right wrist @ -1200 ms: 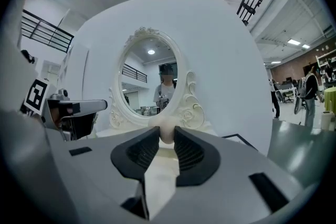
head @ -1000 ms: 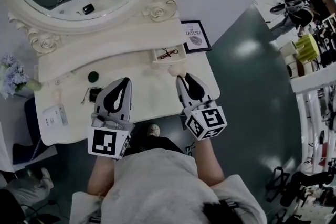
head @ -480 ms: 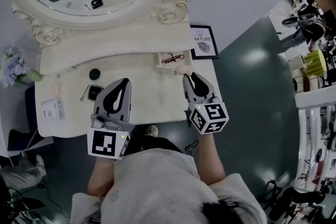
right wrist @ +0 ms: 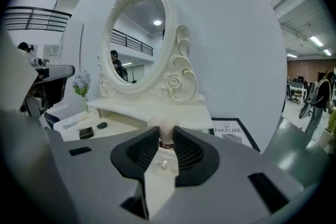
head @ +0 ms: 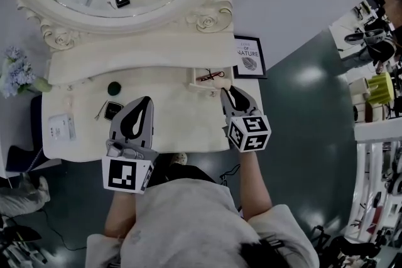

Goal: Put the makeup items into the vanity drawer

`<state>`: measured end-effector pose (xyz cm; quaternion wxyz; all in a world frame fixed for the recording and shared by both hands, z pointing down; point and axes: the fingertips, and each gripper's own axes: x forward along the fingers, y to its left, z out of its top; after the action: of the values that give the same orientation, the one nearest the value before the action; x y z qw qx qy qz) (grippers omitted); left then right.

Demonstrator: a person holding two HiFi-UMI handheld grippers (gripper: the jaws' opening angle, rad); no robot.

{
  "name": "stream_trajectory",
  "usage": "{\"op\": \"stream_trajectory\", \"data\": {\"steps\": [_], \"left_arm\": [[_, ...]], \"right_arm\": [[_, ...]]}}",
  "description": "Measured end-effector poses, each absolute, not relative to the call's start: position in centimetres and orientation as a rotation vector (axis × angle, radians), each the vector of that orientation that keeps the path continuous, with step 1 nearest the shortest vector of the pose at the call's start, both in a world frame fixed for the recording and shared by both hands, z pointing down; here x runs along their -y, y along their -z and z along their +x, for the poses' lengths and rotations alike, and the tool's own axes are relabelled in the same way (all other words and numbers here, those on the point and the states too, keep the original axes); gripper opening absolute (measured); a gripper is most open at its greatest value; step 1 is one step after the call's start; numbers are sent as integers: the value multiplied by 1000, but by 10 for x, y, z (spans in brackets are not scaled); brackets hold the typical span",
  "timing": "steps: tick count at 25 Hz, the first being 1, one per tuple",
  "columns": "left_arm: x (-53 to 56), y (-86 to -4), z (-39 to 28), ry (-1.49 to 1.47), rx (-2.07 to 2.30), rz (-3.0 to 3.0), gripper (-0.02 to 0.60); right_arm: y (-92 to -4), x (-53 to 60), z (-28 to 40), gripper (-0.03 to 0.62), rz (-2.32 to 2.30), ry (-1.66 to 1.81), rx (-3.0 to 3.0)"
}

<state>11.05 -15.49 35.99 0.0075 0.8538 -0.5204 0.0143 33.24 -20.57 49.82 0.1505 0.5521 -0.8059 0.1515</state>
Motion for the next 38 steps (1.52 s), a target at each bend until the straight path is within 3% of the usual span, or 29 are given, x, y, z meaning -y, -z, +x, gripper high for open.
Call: {"op": "stream_trajectory", "data": {"steps": [38], "left_arm": [[187, -374, 71, -111, 1806, 2508, 14]], "right_arm": [[-580, 274, 343, 92, 1214, -602, 1848]]}}
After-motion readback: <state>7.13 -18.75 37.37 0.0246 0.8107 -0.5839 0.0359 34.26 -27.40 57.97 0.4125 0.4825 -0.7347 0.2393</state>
